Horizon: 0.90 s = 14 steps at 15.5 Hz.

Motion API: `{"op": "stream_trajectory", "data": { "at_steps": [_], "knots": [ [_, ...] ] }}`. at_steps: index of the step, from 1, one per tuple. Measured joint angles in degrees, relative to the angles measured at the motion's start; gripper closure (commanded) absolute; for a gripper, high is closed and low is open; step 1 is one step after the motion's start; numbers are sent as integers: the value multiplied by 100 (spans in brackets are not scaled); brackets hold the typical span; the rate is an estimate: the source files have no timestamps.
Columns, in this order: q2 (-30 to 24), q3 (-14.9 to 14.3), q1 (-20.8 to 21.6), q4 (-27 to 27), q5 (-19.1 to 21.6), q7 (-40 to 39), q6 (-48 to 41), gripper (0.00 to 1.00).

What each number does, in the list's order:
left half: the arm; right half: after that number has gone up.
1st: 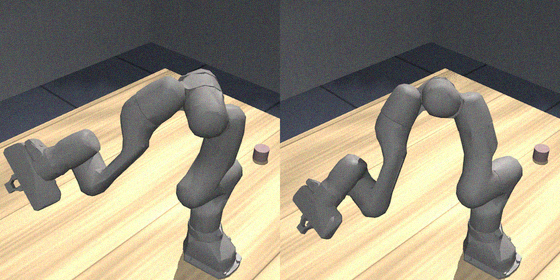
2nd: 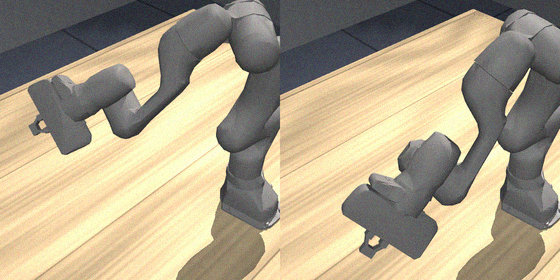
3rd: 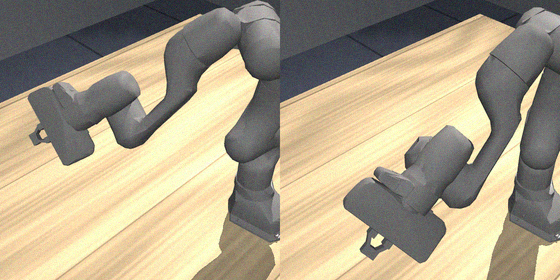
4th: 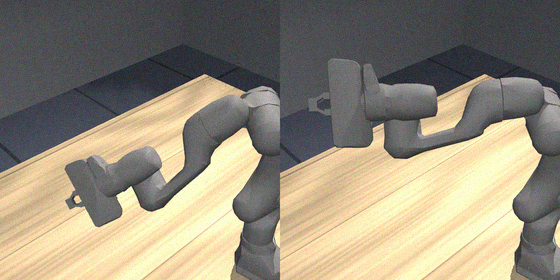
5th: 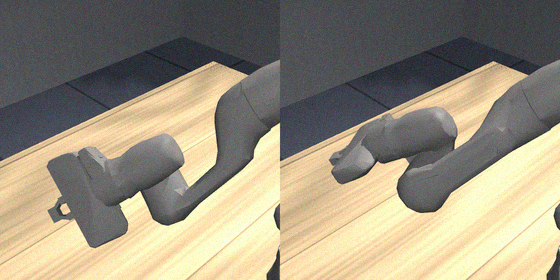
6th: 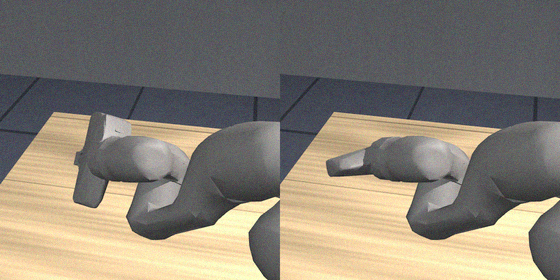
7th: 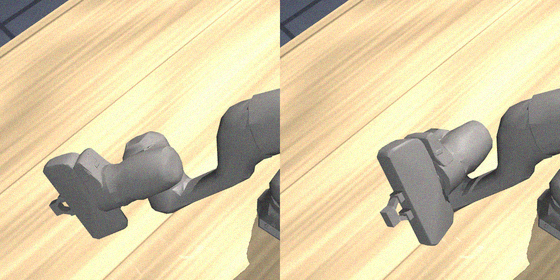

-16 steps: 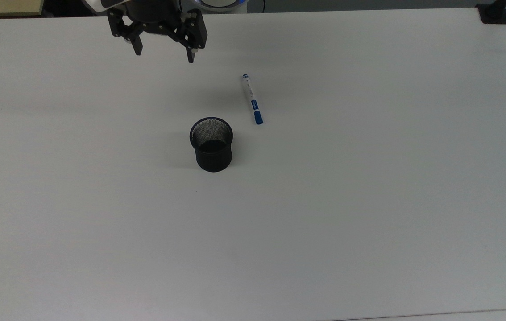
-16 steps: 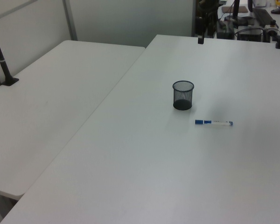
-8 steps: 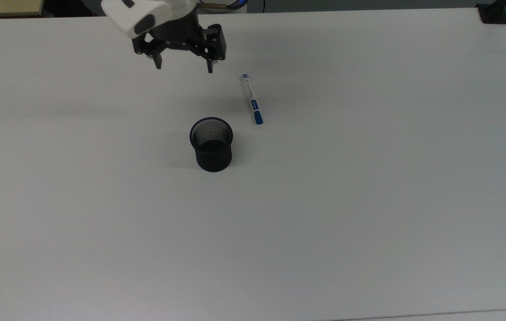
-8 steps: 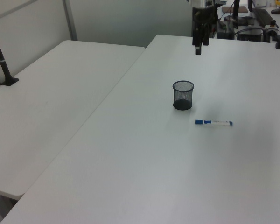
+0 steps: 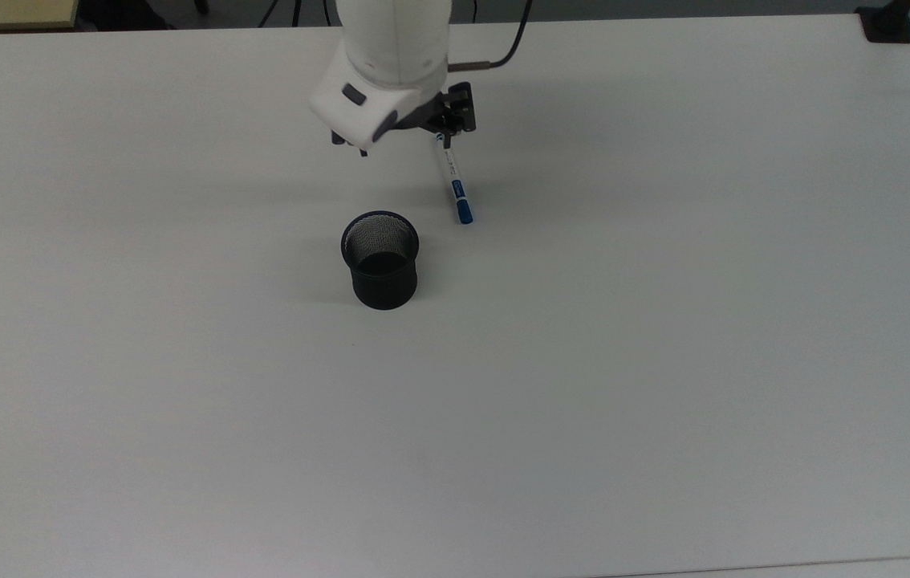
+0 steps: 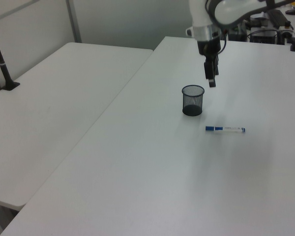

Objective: Insert the marker
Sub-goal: 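Move the open gripper over the white blue-capped marker and lower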

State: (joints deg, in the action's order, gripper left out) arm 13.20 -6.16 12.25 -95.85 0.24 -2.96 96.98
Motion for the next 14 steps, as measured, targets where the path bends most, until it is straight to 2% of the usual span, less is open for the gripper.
{"op": "stream_trajectory", "data": {
  "at_steps": [8, 14],
  "knots": [
    [618, 1, 170, -114, 0, -59, 345, 3],
    [954, 3, 460, -221, -1, -99, 348, 22]
  ]
}}
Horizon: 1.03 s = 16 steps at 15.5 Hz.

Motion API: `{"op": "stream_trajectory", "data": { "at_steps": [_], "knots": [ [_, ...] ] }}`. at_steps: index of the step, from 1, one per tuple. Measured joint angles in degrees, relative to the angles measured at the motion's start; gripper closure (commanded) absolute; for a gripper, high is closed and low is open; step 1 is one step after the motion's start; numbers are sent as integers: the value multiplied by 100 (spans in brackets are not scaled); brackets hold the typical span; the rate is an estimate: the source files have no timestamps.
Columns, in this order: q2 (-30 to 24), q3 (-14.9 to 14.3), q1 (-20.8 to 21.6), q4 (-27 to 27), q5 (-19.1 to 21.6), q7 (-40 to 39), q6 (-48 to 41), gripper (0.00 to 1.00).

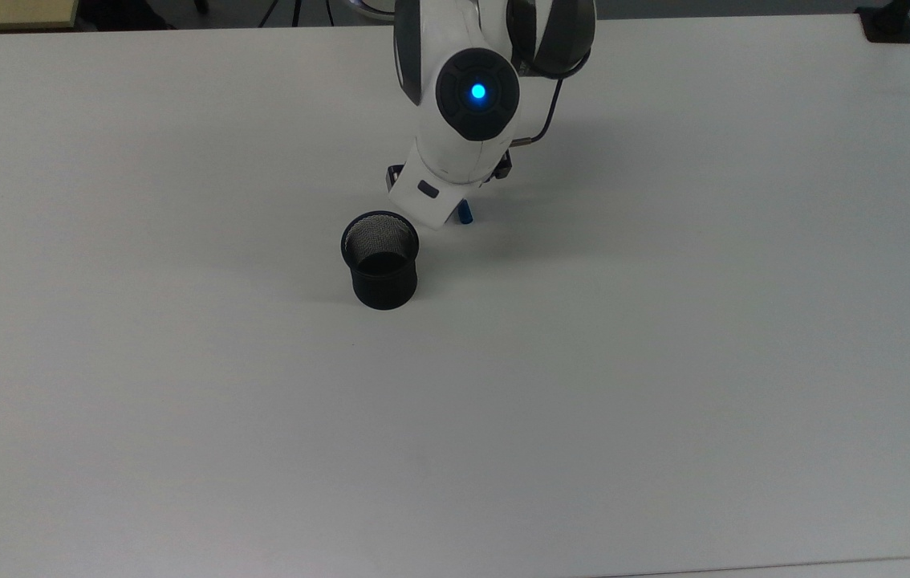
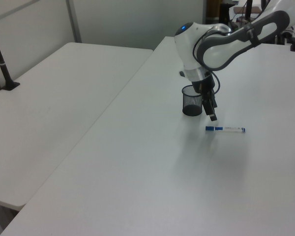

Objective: Insert the marker
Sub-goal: 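Move the open gripper over the white blue-capped marker and lower, then close the gripper on the marker's capped end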

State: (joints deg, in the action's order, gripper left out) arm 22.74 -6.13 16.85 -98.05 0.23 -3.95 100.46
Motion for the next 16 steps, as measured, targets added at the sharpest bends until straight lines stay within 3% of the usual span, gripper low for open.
{"op": "stream_trajectory", "data": {
  "at_steps": [16],
  "knots": [
    [322, -1, 217, -19, -9, 557, 382, 40]
  ]
}}
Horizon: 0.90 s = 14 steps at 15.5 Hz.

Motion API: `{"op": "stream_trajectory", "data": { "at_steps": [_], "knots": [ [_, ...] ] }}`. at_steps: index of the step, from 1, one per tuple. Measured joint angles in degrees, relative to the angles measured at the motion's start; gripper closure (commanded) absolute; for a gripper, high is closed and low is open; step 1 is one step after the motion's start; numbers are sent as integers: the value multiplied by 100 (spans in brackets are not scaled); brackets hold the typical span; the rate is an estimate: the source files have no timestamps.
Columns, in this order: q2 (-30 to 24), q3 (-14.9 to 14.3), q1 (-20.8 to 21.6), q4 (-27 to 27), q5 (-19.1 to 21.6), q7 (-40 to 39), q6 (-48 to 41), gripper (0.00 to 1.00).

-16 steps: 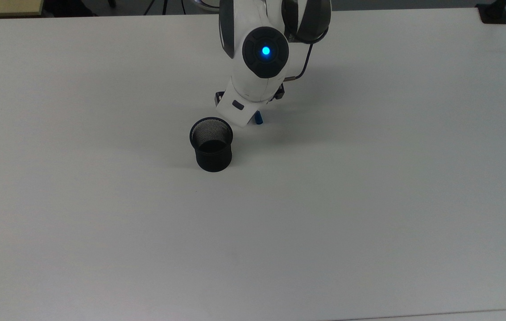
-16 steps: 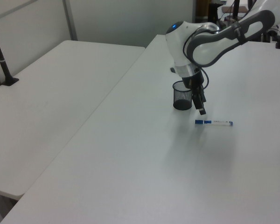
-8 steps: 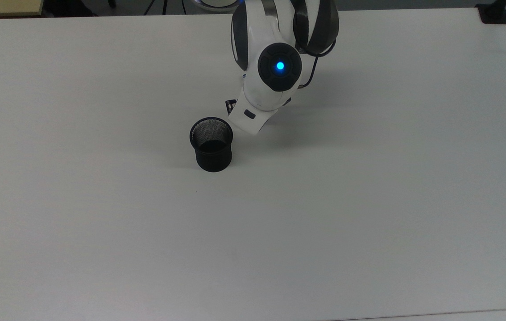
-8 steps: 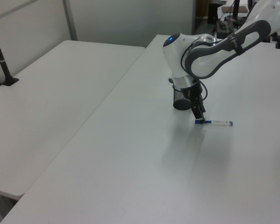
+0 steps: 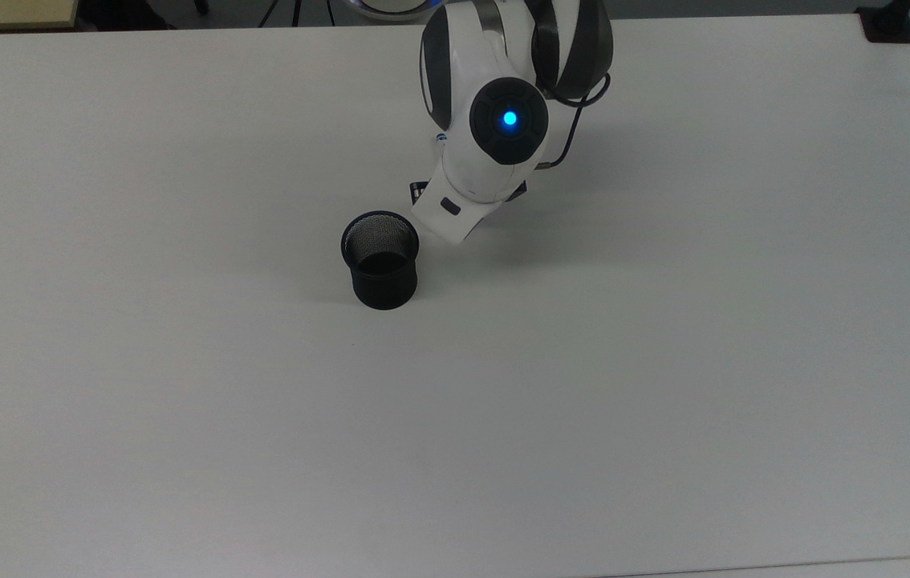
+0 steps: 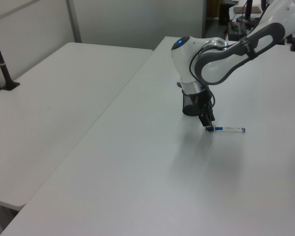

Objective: Insert the marker
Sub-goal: 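Close the gripper on the marker's capped end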

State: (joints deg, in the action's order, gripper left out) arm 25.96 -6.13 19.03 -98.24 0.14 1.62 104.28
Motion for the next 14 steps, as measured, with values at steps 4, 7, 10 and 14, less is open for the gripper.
{"op": "stream_trajectory", "data": {
  "at_steps": [4, 7, 10, 14],
  "knots": [
    [67, 2, 52, 0, 0, 122, 2, 45],
    [118, 3, 122, 3, 1, 213, 8, 57],
    [117, 3, 148, 12, -3, 350, 16, 64],
    [116, 2, 151, 16, -10, 370, 18, 75]
  ]
}}
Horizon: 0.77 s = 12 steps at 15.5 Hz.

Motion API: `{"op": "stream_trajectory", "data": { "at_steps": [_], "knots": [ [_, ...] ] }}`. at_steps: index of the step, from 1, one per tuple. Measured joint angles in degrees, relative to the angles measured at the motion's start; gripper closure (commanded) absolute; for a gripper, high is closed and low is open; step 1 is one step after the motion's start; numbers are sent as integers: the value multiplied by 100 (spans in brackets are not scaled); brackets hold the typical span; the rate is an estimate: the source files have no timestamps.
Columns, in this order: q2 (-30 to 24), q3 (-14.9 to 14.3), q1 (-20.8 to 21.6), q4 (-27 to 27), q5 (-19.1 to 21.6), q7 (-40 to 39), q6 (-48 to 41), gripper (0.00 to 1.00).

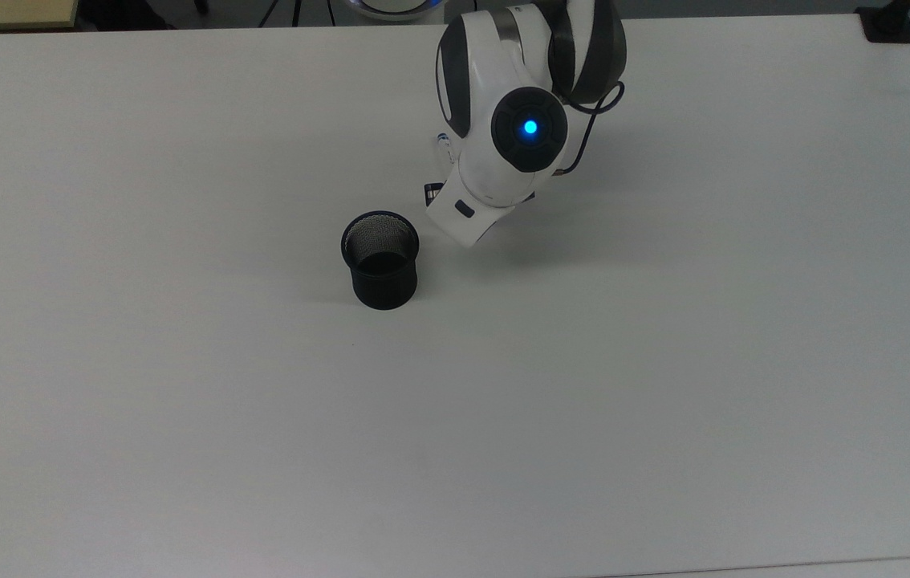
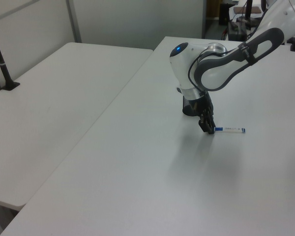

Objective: Insert the marker
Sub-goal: 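Close the gripper on the marker's capped end, then lift the marker up, hanging tip-down from the gripper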

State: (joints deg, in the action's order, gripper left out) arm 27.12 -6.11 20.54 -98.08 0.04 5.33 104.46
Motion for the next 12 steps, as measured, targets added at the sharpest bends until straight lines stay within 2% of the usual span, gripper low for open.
{"op": "stream_trajectory", "data": {
  "at_steps": [6, 12],
  "knots": [
    [-6, -7, 2, 5, -37, 5, -3, 94],
    [-6, -7, 2, 5, -37, 5, -2, 95]
  ]
}}
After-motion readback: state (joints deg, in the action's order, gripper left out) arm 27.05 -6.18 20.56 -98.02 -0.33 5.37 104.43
